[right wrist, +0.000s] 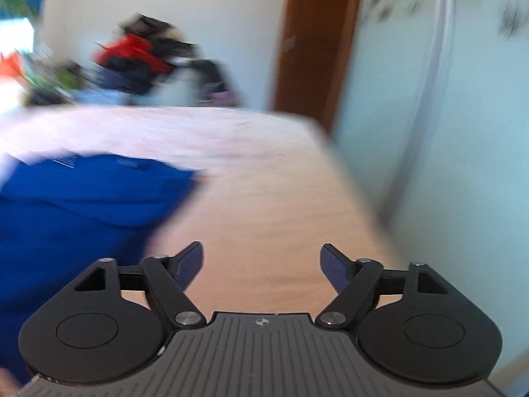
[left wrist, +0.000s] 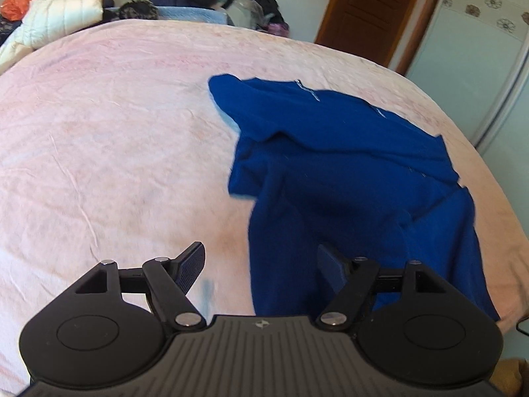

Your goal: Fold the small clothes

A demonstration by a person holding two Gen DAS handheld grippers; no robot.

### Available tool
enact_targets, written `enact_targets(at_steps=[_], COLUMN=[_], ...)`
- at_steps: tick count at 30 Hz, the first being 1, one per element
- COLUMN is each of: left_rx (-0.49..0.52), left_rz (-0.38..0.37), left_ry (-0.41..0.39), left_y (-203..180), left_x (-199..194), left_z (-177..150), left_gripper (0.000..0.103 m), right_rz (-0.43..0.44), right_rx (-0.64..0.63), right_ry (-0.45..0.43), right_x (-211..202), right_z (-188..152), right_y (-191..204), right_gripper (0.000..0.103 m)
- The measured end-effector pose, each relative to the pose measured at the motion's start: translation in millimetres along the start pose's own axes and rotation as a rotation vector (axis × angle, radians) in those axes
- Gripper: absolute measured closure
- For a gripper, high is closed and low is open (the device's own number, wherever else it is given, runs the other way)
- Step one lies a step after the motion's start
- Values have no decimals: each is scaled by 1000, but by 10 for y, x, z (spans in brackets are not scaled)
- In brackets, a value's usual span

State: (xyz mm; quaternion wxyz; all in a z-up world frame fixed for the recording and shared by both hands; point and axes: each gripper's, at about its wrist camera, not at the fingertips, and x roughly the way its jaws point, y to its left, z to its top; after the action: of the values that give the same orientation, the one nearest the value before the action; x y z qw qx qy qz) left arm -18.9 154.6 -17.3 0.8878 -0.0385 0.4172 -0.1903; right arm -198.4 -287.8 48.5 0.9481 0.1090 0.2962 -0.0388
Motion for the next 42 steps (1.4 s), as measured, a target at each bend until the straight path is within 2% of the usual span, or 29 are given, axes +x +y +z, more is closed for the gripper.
enact_targets(at_steps=[2, 4, 5, 7, 9, 12, 15, 19, 20, 22, 27, 30, 35, 38, 41, 42], left_rx=[1, -17, -27, -44, -61, -84, -146, -164, -175, -192, -212, -226, -194, -170, -160, -160], left_rz=[-18, -47, -64, -92, -103, -135, -233, -287, -315, -379, -431, -445, -430, -420, -415, -416], left_ry=[7, 33, 55, 98, 122, 138, 166, 157, 161, 171, 150, 155, 159, 152, 152, 154], left_y=[-16, -8, 5, 44, 88, 159, 242, 200, 185, 148, 56, 39, -15, -50, -57, -58], left_x=[-31, -31, -22, -9, -23, -89, -85, -59, -37, 19, 114, 144, 127, 133, 126, 125], left_z=[-66, -133, -158, -209, -262, -336, -406, -438, -437, -445, -451, -446, -443, -454, -458, -459], left_gripper=[28, 28, 28, 28, 28, 28, 28, 26, 26, 26, 27, 27, 27, 27, 27, 27], right_rz=[274, 414, 453, 473, 482, 522, 565, 660, 679, 696, 666, 651, 558, 498, 532, 547], right_rx=[121, 178, 195, 207, 222, 243, 241, 289, 295, 299, 339, 329, 250, 168, 228, 241], right_ry=[88, 166, 211, 288, 338, 363, 389, 401, 398, 397, 415, 395, 326, 342, 382, 393], right_x=[152, 340, 431, 567, 622, 529, 491, 572, 619, 708, 902, 824, 455, 325, 437, 491], right_z=[-135, -319, -412, -576, -691, -783, -871, -943, -939, -915, -960, -960, -802, -764, -853, -895], right_y=[12, 110, 159, 244, 278, 296, 333, 434, 482, 564, 613, 553, 296, 226, 195, 207], right_gripper=[14, 14, 16, 22, 23, 22, 22, 23, 26, 35, 88, 90, 93, 93, 82, 64])
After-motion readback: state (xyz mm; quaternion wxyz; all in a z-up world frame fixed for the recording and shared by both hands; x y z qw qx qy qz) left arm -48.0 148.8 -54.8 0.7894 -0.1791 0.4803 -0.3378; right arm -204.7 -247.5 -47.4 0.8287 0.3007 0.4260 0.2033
